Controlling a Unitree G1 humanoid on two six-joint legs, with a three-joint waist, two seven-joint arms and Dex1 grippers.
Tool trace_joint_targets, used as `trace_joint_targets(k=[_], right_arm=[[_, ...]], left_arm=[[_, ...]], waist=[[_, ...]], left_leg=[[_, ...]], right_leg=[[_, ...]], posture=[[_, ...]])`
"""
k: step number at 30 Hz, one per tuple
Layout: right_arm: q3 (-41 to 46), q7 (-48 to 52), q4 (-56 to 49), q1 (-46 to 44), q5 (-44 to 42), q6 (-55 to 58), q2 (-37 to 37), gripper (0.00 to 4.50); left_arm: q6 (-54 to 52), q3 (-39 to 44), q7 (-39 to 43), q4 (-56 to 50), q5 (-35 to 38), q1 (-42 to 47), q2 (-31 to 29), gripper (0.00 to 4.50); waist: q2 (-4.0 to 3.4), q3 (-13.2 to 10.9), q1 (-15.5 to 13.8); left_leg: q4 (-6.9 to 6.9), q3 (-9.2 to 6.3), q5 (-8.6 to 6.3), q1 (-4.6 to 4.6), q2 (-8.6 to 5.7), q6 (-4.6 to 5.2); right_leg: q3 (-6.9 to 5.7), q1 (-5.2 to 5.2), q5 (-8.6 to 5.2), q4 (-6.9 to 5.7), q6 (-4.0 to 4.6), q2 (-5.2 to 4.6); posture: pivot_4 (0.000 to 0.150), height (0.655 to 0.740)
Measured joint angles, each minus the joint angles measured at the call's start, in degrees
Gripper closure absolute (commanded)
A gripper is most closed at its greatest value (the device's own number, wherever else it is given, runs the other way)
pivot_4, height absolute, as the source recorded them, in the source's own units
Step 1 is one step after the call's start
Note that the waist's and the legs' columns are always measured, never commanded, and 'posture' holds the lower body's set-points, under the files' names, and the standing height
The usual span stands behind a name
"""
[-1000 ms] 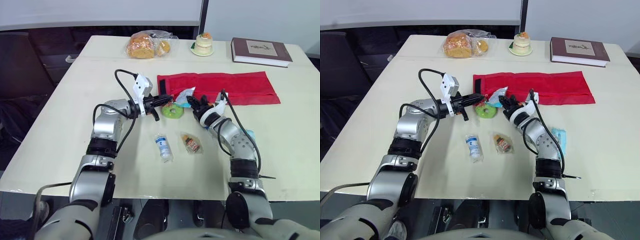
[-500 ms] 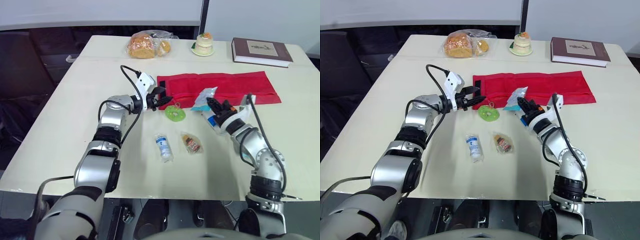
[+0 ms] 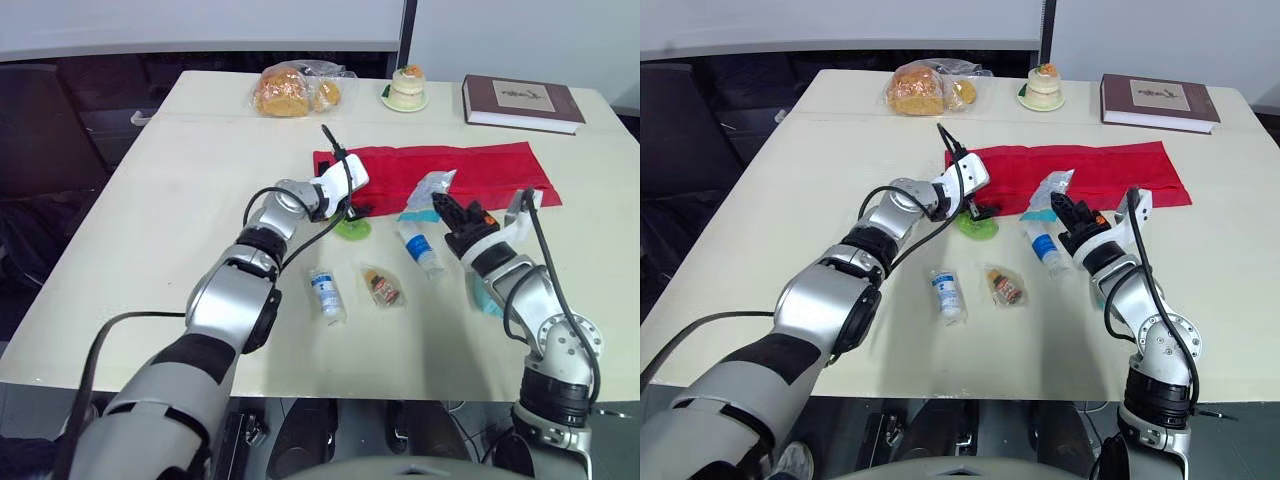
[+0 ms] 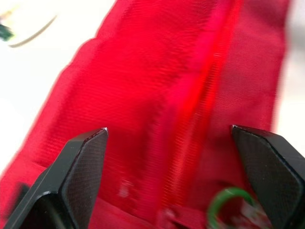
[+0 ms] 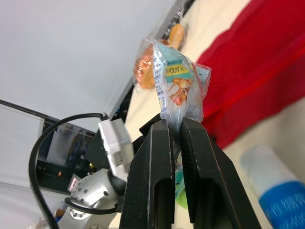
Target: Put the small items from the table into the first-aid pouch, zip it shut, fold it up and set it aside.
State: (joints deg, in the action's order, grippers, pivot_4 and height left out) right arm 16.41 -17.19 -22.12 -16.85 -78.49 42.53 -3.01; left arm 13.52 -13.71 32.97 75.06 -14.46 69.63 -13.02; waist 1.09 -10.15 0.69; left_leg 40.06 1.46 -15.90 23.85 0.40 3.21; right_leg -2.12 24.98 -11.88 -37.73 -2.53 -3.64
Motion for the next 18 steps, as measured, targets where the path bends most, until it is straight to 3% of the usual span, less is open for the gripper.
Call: trace_joint_targets(k=[5,8,15,17,18], right_arm=[[-0.5,-0.9,-0.6,1.0,-0.1,-1.7,-0.5,4.50],[-0.8,-1.1,-0.7,1.5,-0.1,-2.3,-0.9,4.50],[-2.0,-1.4,-1.2,1.6,-0.6,-3.4,-1.4,4.50],[-2.0,-1.5,-1.5,1.6,-0.7,-3.7,-1.8,4.50],[-2.0,-1.4,-1.6,1.6,-0.7,-3.9,-2.0,4.50]], left_arm=[[-1.4,0.0,-7.0,1.8,-2.0,1.1,1.0,0.10],[-2.1,0.2,-8.3,2.1,-2.6,1.2,1.4,0.75],[-2.4,0.3,-8.3,2.5,-3.9,1.2,1.6,3.80],[-2.0,0.3,-7.7,2.5,-3.9,1.2,1.6,4.41],[-1.7,0.4,-7.3,2.5,-3.9,1.2,1.6,4.41]], waist=[[0.00,0.0,0.0],[0.00,0.0,0.0],[0.00,0.0,0.0],[0.00,0.0,0.0],[0.00,0.0,0.0]], left_leg=[[0.00,0.00,0.00,0.01,0.00,0.00],[0.00,0.01,0.00,0.01,0.00,0.00],[0.00,0.01,0.00,0.01,0.00,0.00],[0.00,0.01,0.00,0.02,0.00,0.00],[0.00,0.01,0.00,0.02,0.00,0.01]], right_leg=[[-0.01,0.00,0.00,0.00,-0.01,-0.01],[-0.01,0.00,0.00,-0.01,-0.01,-0.01],[-0.01,0.00,0.00,0.00,-0.01,0.00],[-0.01,0.00,0.00,0.02,-0.01,-0.01],[-0.01,0.00,0.00,0.02,-0.01,-0.01]], posture=[[0.150,0.7289],[0.150,0.7289],[0.150,0.7289],[0.150,0.7289],[0.150,0.7289]])
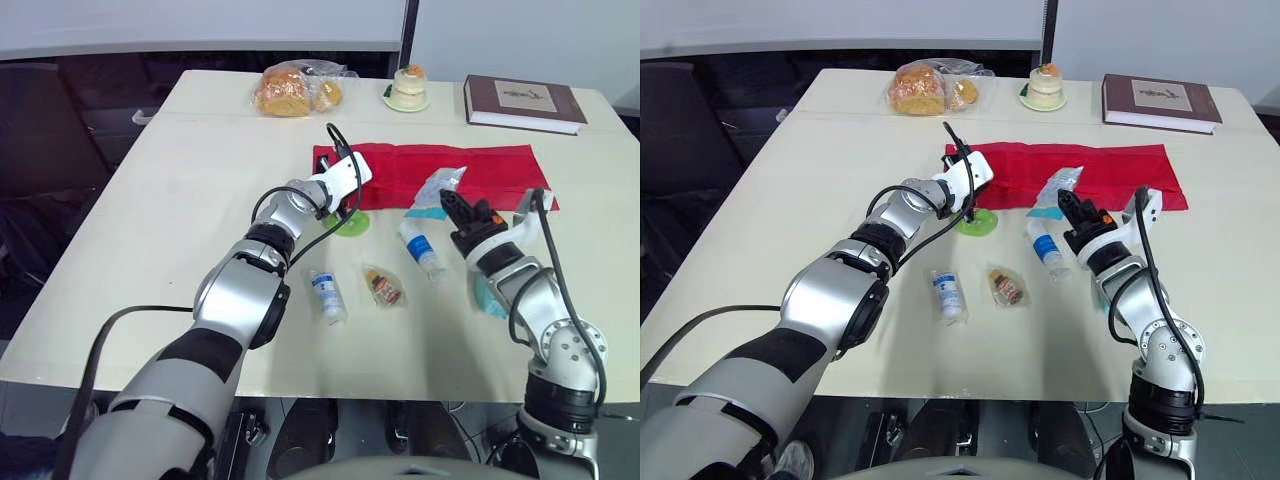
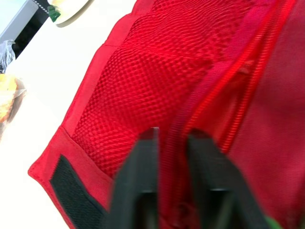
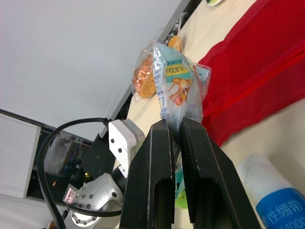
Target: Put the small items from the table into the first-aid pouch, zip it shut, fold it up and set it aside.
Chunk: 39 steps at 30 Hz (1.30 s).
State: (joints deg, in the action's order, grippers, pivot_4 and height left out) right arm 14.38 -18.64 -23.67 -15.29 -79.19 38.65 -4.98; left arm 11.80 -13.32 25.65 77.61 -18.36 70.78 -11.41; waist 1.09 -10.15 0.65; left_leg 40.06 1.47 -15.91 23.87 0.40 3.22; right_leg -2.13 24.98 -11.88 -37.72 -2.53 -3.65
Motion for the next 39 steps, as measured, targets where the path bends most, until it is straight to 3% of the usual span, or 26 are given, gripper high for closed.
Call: trace_joint_targets(k=[4,11,17,21,29,39], right_arm=[[-0.5,0.0,0.0,0.2,-0.1,-0.2,-0.7,4.50],[-2.2,0.1,0.0,1.0,-0.9,0.0,-1.7,4.50],[-3.9,0.1,0.0,1.2,-3.4,1.4,-2.8,4.50],[-5.7,0.1,0.2,2.9,-7.3,4.1,-4.3,4.50],[-7.5,0.2,6.4,1.4,-17.7,5.7,-3.7,4.50],[-11.1,0.5,12.8,2.3,-18.6,7.5,-2.4,4.50]], left_arm=[[1.4,1.1,3.7,0.0,0.6,-0.1,-0.2,4.41],[3.9,2.1,18.8,-3.0,3.3,-1.4,-2.0,4.41],[3.3,2.8,34.1,-15.2,8.8,-6.8,-4.6,4.41],[-4.7,3.8,43.5,-27.2,14.8,-13.3,-6.8,4.41],[-13.7,5.7,46.7,-36.0,20.9,-15.5,-9.0,4.41],[-18.5,7.3,45.3,-39.5,25.4,-17.1,-8.0,4.41]], waist=[[0.00,0.0,0.0],[0.00,0.0,0.0],[0.00,0.0,0.1],[-0.01,0.0,0.1],[0.00,0.0,0.0],[-0.01,0.0,0.1]], left_leg=[[0.00,-0.01,0.00,0.00,0.00,0.00],[0.00,0.00,0.00,0.00,0.00,0.00],[0.00,0.01,0.00,-0.01,0.03,0.00],[0.00,0.00,0.00,-0.01,0.07,0.00],[0.03,0.00,0.00,-0.03,0.05,0.00],[0.03,0.01,0.00,-0.06,0.05,0.00]], right_leg=[[-0.02,0.00,0.00,0.00,0.00,0.00],[0.00,0.00,0.00,0.00,0.01,0.00],[0.03,0.00,0.00,0.00,0.02,0.00],[0.05,0.00,0.00,-0.01,0.03,0.02],[0.05,-0.02,0.00,-0.02,0.03,0.03],[0.07,-0.02,0.00,-0.05,0.02,0.04]], posture=[[0.150,0.7289],[0.150,0.7289],[0.150,0.7289],[0.150,0.7289],[0.150,0.7289],[0.150,0.7289]])
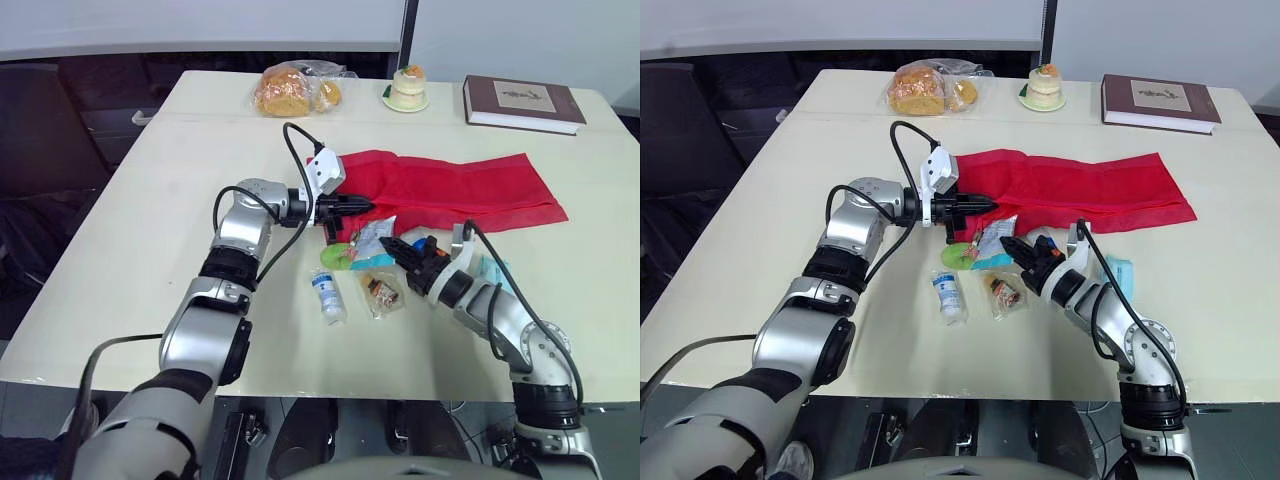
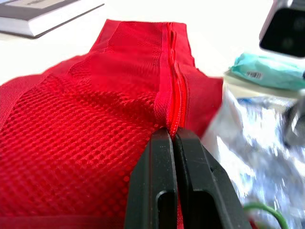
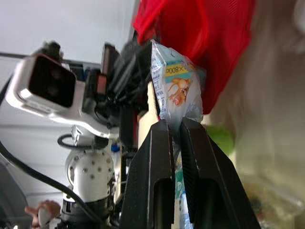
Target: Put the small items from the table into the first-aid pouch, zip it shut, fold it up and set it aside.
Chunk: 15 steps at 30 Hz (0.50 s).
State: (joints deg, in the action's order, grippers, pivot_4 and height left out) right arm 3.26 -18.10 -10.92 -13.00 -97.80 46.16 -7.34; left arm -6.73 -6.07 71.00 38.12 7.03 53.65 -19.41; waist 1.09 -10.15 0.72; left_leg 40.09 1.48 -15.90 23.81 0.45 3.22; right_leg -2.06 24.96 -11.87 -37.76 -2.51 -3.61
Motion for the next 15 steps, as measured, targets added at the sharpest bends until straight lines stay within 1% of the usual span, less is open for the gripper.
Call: trace_joint_targets(k=[7,9,15], right_arm=[[0.4,0.6,3.9,-2.1,-0.1,-0.4,2.1,4.50],[1.8,1.7,7.1,-3.7,-0.2,-1.7,4.1,4.50],[5.7,5.9,12.2,-6.8,1.1,-3.7,5.4,4.50]], left_arm=[[-1.2,-0.1,0.4,-3.1,1.2,-1.8,-0.3,4.41],[-1.7,-0.7,1.2,-4.3,1.2,-2.8,-0.8,4.41],[-3.0,-1.1,2.2,-7.6,2.1,-4.5,-2.0,4.41]], waist=[[0.00,0.0,0.0],[0.00,0.0,0.0],[-0.01,0.0,-0.1]], left_leg=[[0.00,0.00,0.00,0.01,0.00,0.00],[0.00,0.02,0.00,0.00,0.00,0.00],[0.00,0.00,0.00,0.02,0.00,0.00]], right_leg=[[0.01,0.00,0.00,0.01,0.00,0.00],[0.02,0.00,0.00,0.00,0.00,0.00],[0.00,0.00,0.00,0.01,0.00,0.00]], posture=[[0.150,0.7289],[0.150,0.7289],[0.150,0.7289]])
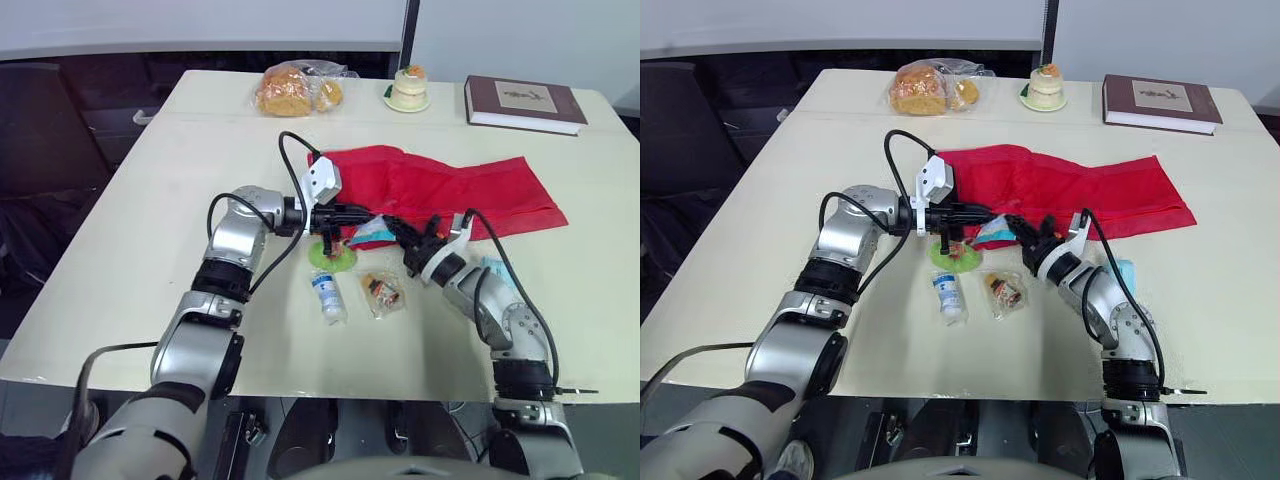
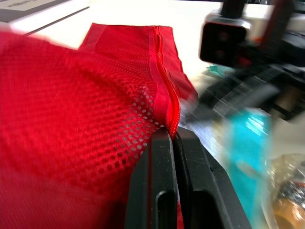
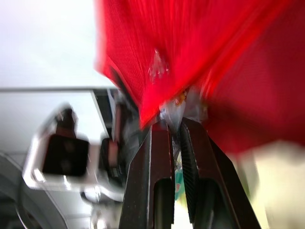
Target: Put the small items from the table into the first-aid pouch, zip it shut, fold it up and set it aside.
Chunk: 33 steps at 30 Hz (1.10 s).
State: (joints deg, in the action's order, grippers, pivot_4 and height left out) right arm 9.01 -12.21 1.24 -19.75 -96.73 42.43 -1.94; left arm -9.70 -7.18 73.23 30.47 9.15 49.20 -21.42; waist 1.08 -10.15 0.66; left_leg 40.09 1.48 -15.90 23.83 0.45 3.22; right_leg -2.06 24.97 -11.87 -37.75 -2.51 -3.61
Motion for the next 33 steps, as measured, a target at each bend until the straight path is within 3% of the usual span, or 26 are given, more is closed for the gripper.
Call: trace_joint_targets(k=[13,20,27,33], right_arm=[[0.4,9.1,3.3,-3.5,14.7,-5.3,7.9,4.50],[-2.0,9.9,1.8,-3.2,23.2,-3.1,5.1,4.50],[-3.0,10.1,-4.3,0.7,26.0,3.7,-0.6,1.78],[-3.4,10.8,-11.1,2.6,26.8,7.8,-6.4,1.78]], left_arm=[[-13.3,1.0,-0.1,-9.0,6.2,-2.7,0.3,4.41],[-13.0,0.5,-1.3,-8.3,6.3,-4.1,0.6,4.41],[-5.2,0.1,-2.7,1.0,3.5,-1.4,0.3,4.50],[-3.0,0.4,-3.4,4.6,3.4,-0.5,0.1,4.50]], waist=[[-0.02,0.0,0.2],[-0.02,0.0,0.0],[-0.02,0.0,0.1],[-0.01,0.0,0.1]], left_leg=[[0.00,0.02,0.01,-0.03,0.00,-0.01],[0.00,0.02,0.01,-0.04,-0.03,-0.01],[0.00,0.02,0.01,-0.05,-0.02,-0.01],[0.00,0.02,0.00,-0.02,-0.03,-0.01]], right_leg=[[0.05,0.02,0.00,-0.05,0.00,0.01],[0.03,0.01,0.00,-0.05,0.00,-0.01],[0.03,0.02,0.00,-0.05,0.00,0.01],[0.03,0.01,0.00,-0.02,0.00,-0.01]], posture=[[0.150,0.7289],[0.150,0.7289],[0.150,0.7289],[0.150,0.7289]])
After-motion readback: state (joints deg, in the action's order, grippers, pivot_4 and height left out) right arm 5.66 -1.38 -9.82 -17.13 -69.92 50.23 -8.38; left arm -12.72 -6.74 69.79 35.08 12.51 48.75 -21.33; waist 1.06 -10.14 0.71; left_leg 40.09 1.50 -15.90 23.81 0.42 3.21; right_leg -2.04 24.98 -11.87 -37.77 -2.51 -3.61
